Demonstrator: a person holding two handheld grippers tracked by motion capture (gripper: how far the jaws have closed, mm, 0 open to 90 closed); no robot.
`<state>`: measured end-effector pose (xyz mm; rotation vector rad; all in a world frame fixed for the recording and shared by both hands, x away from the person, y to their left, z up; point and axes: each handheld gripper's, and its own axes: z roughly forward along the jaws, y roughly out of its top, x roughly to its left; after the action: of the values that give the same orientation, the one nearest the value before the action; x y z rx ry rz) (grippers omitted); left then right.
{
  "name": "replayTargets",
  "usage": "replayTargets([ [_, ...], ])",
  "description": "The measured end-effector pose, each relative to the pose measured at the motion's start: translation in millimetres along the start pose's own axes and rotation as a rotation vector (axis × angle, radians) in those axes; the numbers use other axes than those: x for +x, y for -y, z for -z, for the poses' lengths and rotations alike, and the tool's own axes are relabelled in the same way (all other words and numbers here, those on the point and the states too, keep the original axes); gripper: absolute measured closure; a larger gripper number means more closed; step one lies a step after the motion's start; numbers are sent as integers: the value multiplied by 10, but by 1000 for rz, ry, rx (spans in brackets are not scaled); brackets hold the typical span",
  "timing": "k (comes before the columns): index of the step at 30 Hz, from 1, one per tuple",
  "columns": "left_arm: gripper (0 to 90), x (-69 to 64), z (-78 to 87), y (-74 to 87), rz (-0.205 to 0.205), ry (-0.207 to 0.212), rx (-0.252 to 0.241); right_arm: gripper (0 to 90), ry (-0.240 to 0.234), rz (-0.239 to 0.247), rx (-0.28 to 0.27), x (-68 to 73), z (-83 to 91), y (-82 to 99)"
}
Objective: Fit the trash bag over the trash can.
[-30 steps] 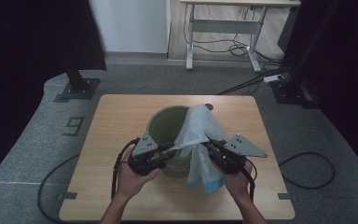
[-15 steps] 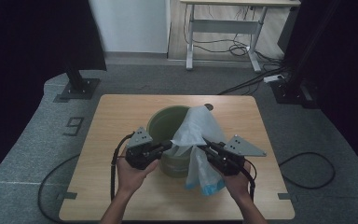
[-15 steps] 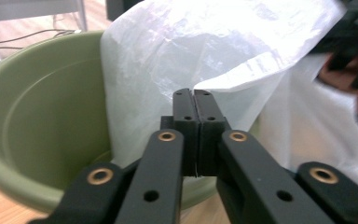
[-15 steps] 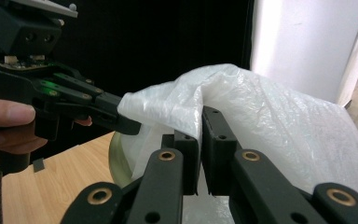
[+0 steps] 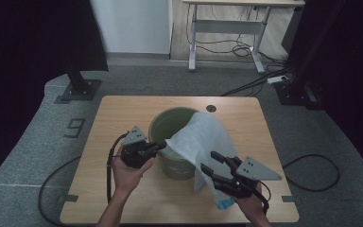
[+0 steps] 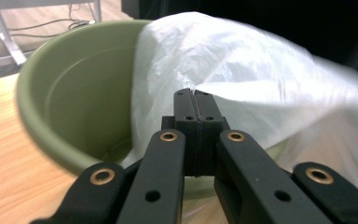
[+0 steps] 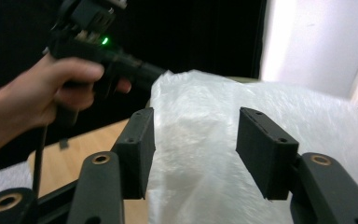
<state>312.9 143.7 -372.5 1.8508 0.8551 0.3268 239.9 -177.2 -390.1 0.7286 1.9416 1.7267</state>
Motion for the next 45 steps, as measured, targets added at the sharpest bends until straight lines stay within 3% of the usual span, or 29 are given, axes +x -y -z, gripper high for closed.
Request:
replayTargets([
  [3,900,51,34,-5,14,-12,-10,423,53,5,20,-55,135,124],
  [6,900,121,88,-31,23,-32,-16,379,129,-56,33,-257,239,275],
  [7,899,121,88,-31,23,-32,-16,379,129,-56,33,-257,239,275],
  [14,899,265,210,-35,46,-65,-24,291,195,-132,82,-605,195,564],
  [20,900,425,240,19,88,-75,-28,270,199,-162,98,-746,109,726],
  [26,900,480,260,46,99,-83,-43,277,151,-220,93,-917,2,897],
  [31,899,502,254,56,103,-80,-42,378,99,-214,91,-938,-38,931],
  [32,899,503,253,58,103,-78,-42,461,82,-208,90,-921,-56,922],
  [34,899,500,252,60,103,-76,-41,502,72,-207,87,-915,-66,917],
  [35,899,496,252,62,104,-76,-42,572,72,-203,84,-907,-75,910],
  [36,899,494,254,65,103,-75,-40,648,79,-199,84,-899,-83,902],
  [37,899,493,256,67,102,-75,-39,785,100,-194,94,-888,-101,883],
  [41,899,486,255,68,96,-69,-32,880,134,-174,101,-858,-96,838],
  [45,899,459,198,34,84,-60,-27,887,176,-149,65,-823,-19,704],
])
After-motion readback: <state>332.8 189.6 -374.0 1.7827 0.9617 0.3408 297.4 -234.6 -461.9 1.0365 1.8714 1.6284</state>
